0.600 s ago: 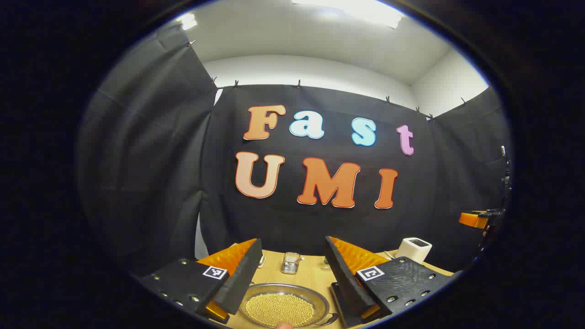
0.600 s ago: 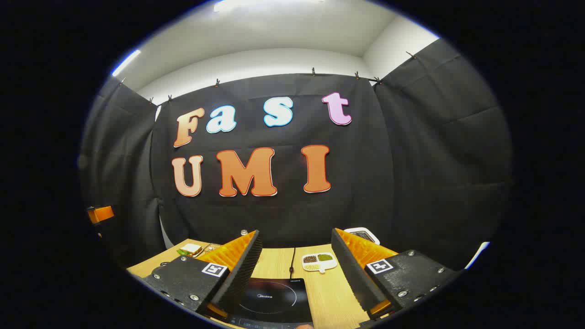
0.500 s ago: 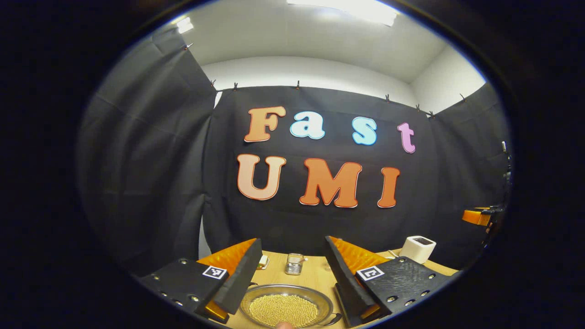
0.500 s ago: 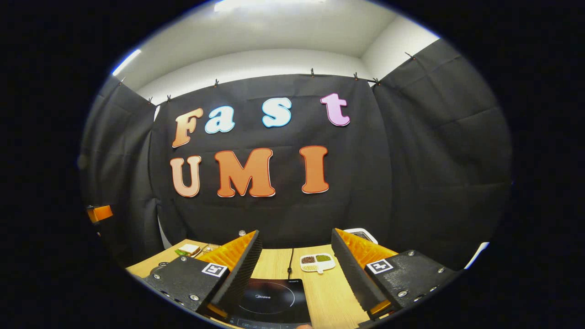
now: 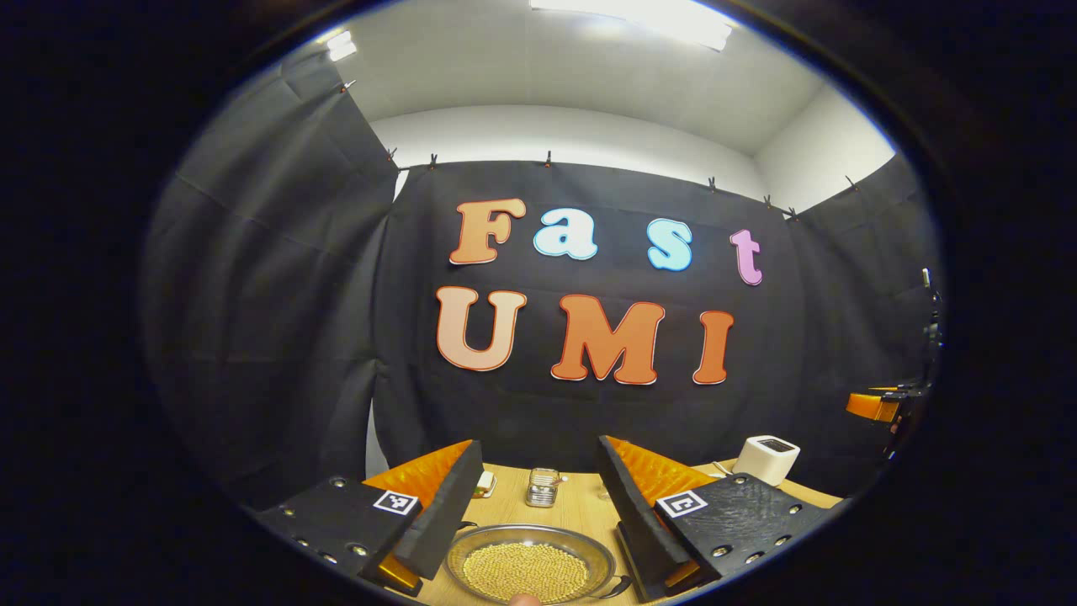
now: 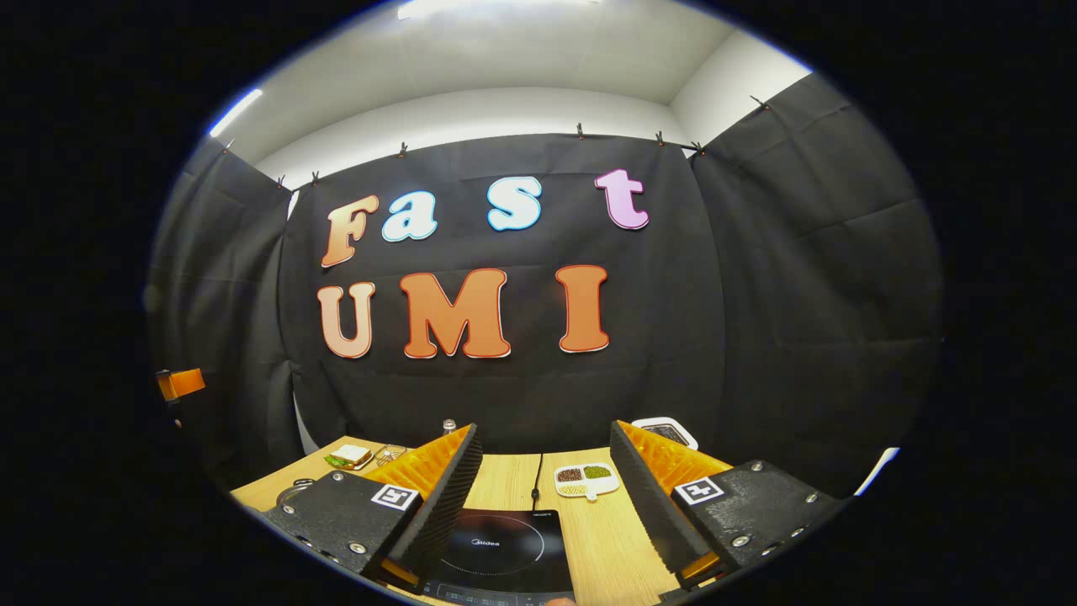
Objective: First push the handle of the pot to place it horizontally, then grasp the pot with both hands and set it on the induction cooktop.
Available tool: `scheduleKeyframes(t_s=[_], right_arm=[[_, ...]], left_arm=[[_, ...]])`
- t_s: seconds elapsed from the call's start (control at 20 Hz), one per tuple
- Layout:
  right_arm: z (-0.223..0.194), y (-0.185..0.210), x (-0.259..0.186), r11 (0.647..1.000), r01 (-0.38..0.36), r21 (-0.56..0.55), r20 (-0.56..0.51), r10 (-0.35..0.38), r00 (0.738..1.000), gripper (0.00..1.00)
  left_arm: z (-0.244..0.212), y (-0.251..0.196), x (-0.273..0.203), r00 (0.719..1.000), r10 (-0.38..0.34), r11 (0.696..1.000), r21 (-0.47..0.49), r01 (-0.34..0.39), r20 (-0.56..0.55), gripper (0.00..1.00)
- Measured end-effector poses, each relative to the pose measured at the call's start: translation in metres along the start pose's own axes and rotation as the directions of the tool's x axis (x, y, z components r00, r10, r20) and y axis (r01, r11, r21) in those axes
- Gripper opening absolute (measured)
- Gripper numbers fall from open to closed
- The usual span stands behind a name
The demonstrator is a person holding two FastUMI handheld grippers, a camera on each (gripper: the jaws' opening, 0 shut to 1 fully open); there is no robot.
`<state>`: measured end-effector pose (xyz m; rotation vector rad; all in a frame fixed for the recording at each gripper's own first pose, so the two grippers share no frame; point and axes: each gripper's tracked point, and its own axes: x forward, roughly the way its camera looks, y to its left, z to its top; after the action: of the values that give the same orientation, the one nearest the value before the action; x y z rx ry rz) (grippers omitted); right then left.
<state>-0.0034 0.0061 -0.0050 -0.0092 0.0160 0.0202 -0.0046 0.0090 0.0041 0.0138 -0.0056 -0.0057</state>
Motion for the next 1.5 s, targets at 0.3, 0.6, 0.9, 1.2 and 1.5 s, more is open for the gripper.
scheduleKeyframes(t_s=[0.3, 0.6, 0.9, 1.2, 1.5], right_arm=[[-0.004, 0.001, 0.001, 1.0, -0.008, 0.001, -0.015, 0.008, 1.0, 0.95], [-0.003, -0.004, 0.002, 1.0, 0.003, 0.006, -0.013, -0.003, 1.0, 0.95], [-0.009, -0.006, 0.006, 1.0, 0.006, 0.014, -0.024, -0.006, 1.0, 0.95], [-0.016, -0.008, 0.009, 1.0, 0.012, 0.011, -0.037, -0.012, 0.999, 0.95], [-0.023, -0.006, 0.011, 1.0, 0.01, 0.008, -0.053, -0.01, 0.999, 0.95]], left_arm=[[-0.001, -0.004, 0.005, 1.0, -0.019, 1.0, 0.005, 0.019, -0.001, 0.87], [-0.003, -0.002, 0.006, 1.0, -0.013, 1.0, 0.005, 0.013, 0.004, 0.88], [-0.015, -0.006, 0.008, 0.999, -0.049, 0.999, 0.012, 0.049, -0.022, 0.84], [-0.038, 0.0, 0.012, 0.996, -0.053, 0.999, -0.013, 0.053, -0.07, 0.34], [-0.07, 0.012, 0.01, 0.99, -0.02, 0.999, -0.028, 0.016, -0.142, 0.03]])
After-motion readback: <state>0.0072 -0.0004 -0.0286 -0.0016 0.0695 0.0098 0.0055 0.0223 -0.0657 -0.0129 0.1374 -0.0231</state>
